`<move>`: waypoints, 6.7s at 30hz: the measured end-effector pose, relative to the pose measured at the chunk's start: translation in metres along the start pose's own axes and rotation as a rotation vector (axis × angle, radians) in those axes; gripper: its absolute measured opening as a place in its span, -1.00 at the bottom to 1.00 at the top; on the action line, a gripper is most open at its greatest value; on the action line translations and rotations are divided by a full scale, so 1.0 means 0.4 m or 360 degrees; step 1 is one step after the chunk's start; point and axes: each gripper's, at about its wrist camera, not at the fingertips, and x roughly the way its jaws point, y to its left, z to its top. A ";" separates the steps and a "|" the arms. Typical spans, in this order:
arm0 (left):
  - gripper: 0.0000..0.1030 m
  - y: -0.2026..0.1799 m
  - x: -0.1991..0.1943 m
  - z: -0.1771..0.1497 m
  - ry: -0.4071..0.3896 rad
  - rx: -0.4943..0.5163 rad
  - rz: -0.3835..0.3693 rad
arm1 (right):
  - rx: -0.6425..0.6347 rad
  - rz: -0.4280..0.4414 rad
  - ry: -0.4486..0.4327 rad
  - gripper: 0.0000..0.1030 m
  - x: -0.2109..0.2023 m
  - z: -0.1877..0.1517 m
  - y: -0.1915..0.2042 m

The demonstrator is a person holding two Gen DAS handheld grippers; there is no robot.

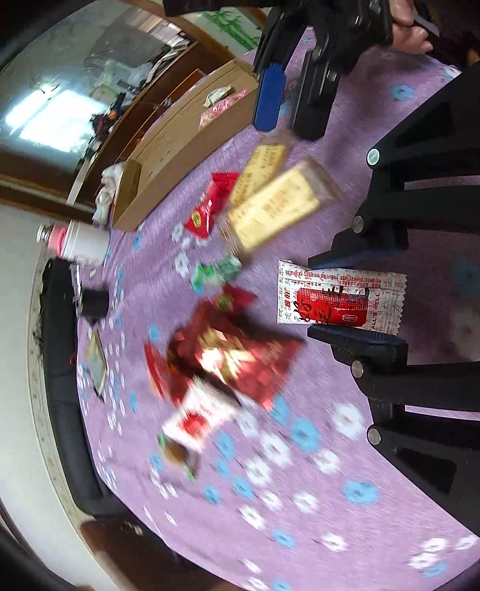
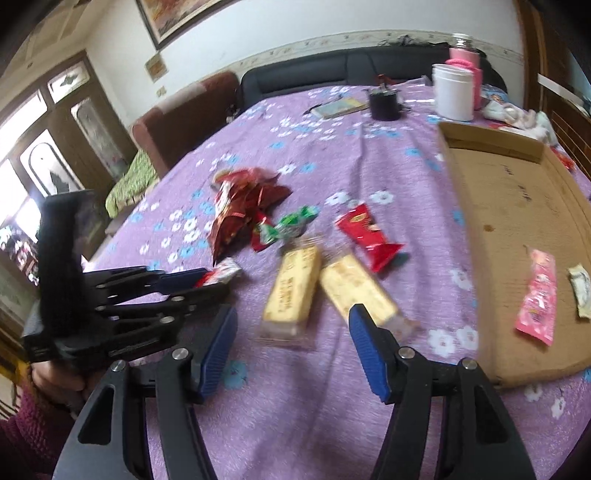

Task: Organize snacks
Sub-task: 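Grasp the red-and-white wafer packet with the left gripper, then grasp a yellow cake bar with the right gripper, then place the wafer packet in the tray with the left gripper while the right places the cake bar, then grasp the red foil packet with the left gripper while the right grasps another yellow cake bar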

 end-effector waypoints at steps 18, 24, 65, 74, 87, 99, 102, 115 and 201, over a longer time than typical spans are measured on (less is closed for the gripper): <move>-0.40 -0.002 -0.029 -0.035 -0.0081 -0.0014 0.0043 | -0.0091 -0.0209 0.0046 -0.61 0.090 0.004 0.038; -0.40 -0.015 -0.040 -0.024 -0.0091 -0.0024 0.0023 | -0.0090 -0.0145 0.0010 -0.75 0.050 -0.001 0.039; -0.40 0.013 -0.069 -0.032 -0.0115 -0.0068 0.0022 | -0.0282 -0.0263 0.0117 -0.34 0.102 -0.021 0.065; -0.40 0.004 -0.073 -0.026 -0.0120 -0.0058 0.0027 | -0.0201 -0.0161 0.0027 -0.34 0.049 -0.011 0.061; -0.40 -0.052 -0.075 0.000 -0.0124 0.0008 0.0027 | -0.0119 -0.0081 -0.0067 -0.34 -0.017 -0.001 0.026; -0.40 -0.158 -0.059 0.066 -0.0129 0.0121 -0.0011 | 0.0050 -0.0049 -0.0198 -0.34 -0.091 0.002 -0.082; -0.41 -0.213 -0.049 0.099 -0.0141 0.0173 -0.0053 | 0.0117 -0.0076 -0.0245 -0.34 -0.120 0.004 -0.130; -0.41 -0.472 0.060 0.224 -0.0112 0.0308 -0.0298 | 0.0454 -0.0316 -0.0373 -0.34 -0.219 -0.015 -0.400; -0.36 0.109 -0.076 -0.029 -0.0254 -0.0310 -0.0032 | 0.0130 -0.0255 -0.0046 -0.15 0.010 0.056 -0.078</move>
